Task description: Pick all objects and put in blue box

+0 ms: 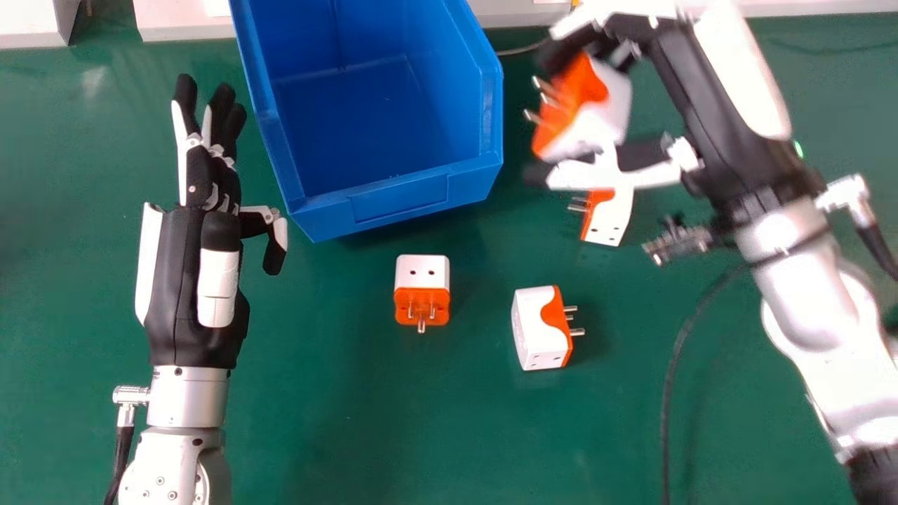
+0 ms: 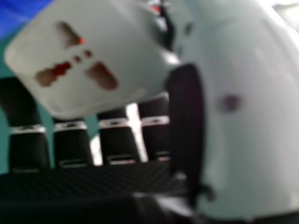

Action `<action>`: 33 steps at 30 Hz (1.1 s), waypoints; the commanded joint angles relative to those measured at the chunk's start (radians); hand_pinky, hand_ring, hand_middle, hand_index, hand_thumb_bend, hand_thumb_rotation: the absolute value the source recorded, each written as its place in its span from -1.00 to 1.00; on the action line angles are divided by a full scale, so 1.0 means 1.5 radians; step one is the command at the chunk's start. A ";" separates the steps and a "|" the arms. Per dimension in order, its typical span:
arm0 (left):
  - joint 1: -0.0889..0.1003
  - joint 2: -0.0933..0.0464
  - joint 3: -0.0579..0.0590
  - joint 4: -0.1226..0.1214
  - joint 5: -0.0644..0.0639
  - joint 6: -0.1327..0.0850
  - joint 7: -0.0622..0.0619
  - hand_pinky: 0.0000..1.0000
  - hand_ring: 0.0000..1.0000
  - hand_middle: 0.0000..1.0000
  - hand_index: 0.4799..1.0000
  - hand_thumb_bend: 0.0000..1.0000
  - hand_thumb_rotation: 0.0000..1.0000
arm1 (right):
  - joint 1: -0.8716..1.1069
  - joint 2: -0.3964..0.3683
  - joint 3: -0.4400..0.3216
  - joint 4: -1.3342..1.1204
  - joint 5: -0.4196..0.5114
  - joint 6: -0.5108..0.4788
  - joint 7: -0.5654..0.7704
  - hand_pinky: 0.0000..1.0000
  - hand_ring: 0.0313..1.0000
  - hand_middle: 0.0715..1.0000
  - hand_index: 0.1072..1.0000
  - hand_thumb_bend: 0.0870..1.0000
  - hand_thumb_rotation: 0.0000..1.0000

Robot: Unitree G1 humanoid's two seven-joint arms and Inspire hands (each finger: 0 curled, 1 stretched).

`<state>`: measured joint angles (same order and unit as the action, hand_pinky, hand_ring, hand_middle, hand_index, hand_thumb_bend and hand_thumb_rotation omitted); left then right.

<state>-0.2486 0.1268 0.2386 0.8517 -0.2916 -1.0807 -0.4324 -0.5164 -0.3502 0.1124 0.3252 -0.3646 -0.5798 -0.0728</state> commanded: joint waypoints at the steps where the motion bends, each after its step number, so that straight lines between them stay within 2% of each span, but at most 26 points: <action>1: -0.014 0.002 -0.001 0.001 0.003 -0.003 0.000 -1.00 1.00 1.00 1.00 1.00 0.91 | -0.060 0.018 0.002 0.015 -0.004 -0.011 -0.012 -0.34 -0.30 -0.07 -0.04 -0.07 -1.00; 5: -0.023 0.002 0.001 0.011 0.003 -0.004 -0.001 -1.00 1.00 1.00 1.00 1.00 0.91 | -0.116 0.040 0.011 0.062 -0.016 -0.014 -0.016 -0.35 -0.30 -0.08 -0.03 -0.07 -1.00; 9: -0.032 0.000 0.003 0.022 -0.003 -0.009 -0.008 -1.00 1.00 1.00 1.00 1.00 0.90 | -0.182 0.063 0.023 0.130 -0.031 -0.015 -0.023 -0.36 -0.30 -0.08 -0.03 -0.07 -1.00; 11: -0.035 0.000 0.003 0.024 -0.002 -0.013 -0.008 -1.00 1.00 1.00 1.00 1.00 0.90 | -0.217 0.075 0.032 0.166 -0.044 -0.016 -0.037 -0.37 -0.30 -0.09 -0.03 -0.07 -1.00; 20: -0.051 0.003 0.005 0.048 0.025 -0.040 0.015 -1.00 1.00 1.00 1.00 1.00 0.91 | -0.384 0.124 0.089 0.380 -0.128 -0.019 -0.135 -0.36 -0.29 -0.08 -0.04 -0.07 -1.00; 23: -0.055 0.003 0.003 0.053 0.029 -0.043 0.021 -1.00 1.00 1.00 1.00 1.00 0.91 | -0.425 0.136 0.106 0.446 -0.142 -0.018 -0.158 -0.36 -0.28 -0.09 -0.04 -0.08 -1.00; 28: -0.059 0.004 0.003 0.061 0.039 -0.044 0.032 -1.00 1.00 1.00 1.00 1.00 0.92 | -0.474 0.154 0.123 0.525 -0.150 -0.011 -0.181 -0.36 -0.27 -0.10 -0.06 -0.09 -1.00; 33: -0.064 0.003 0.002 0.065 0.027 -0.040 0.019 -1.00 1.00 1.00 1.00 1.00 0.92 | -0.502 0.178 0.130 0.574 -0.147 0.007 -0.196 -0.36 -0.26 -0.10 -0.07 -0.09 -1.00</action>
<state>-0.3273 0.1289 0.2423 0.9532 -0.2419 -1.1243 -0.3946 -1.2010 -0.0951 0.3100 1.1843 -0.5962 -0.5699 -0.3380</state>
